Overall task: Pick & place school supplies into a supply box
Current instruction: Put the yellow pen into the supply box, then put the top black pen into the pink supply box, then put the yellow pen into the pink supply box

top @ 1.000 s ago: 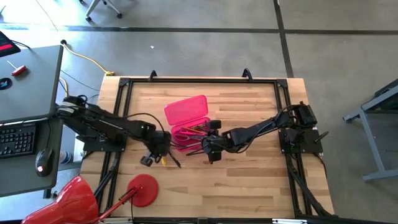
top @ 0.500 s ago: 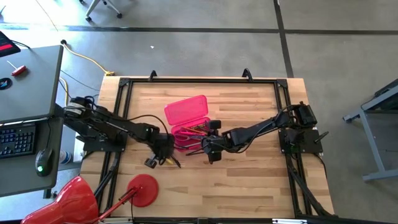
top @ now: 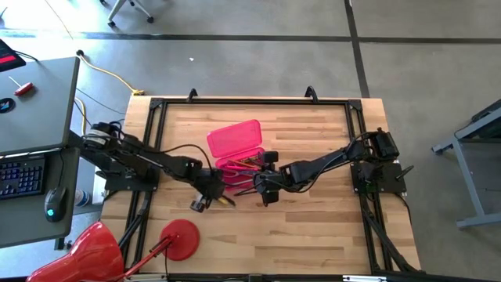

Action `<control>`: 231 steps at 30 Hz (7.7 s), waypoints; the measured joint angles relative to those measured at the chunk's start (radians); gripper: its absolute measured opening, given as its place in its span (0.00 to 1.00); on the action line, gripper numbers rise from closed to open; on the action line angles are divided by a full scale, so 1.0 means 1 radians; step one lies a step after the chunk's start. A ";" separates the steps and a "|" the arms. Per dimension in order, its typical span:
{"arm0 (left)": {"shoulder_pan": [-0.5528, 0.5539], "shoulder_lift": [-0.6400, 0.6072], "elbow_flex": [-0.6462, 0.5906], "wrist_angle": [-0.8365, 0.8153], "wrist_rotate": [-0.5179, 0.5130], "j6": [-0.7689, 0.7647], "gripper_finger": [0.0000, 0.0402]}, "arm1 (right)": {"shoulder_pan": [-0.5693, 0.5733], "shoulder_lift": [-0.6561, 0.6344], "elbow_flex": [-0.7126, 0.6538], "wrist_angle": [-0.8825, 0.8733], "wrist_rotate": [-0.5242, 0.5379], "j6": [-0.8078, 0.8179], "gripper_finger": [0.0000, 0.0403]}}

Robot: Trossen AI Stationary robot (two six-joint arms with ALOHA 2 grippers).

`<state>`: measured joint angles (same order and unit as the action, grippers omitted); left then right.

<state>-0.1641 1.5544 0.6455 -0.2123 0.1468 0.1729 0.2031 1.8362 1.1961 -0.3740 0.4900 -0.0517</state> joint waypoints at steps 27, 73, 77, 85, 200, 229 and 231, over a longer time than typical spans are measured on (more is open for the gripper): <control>0.051 0.004 0.355 -0.250 -0.178 -0.044 0.08 | 0.001 0.000 0.000 -0.047 0.000 0.029 0.19; 0.053 -0.440 0.526 -0.540 -0.572 -0.098 0.18 | 0.168 0.474 0.053 0.993 0.173 0.321 0.19; 0.053 -0.440 0.526 -0.540 -0.577 -0.097 0.18 | 0.150 0.493 0.055 0.987 0.144 0.364 0.19; 0.053 -0.440 0.526 -0.547 -0.578 -0.092 0.18 | 0.142 0.514 0.059 0.890 0.161 0.428 0.19; 0.053 -0.440 0.525 -0.538 -0.628 -0.079 0.18 | 0.177 0.371 0.069 0.867 -0.175 0.240 0.26; 0.053 -0.440 0.525 -0.550 -0.606 -0.076 0.18 | 0.170 0.537 0.280 0.614 -0.039 0.258 0.21; 0.053 -0.440 0.525 -0.550 -0.606 -0.076 0.18 | 0.169 0.537 0.279 0.622 -0.059 0.245 0.16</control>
<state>-0.1112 1.1149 1.1709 -0.7624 -0.4595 0.0967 0.3719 2.3734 1.4754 0.2483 0.4308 0.1935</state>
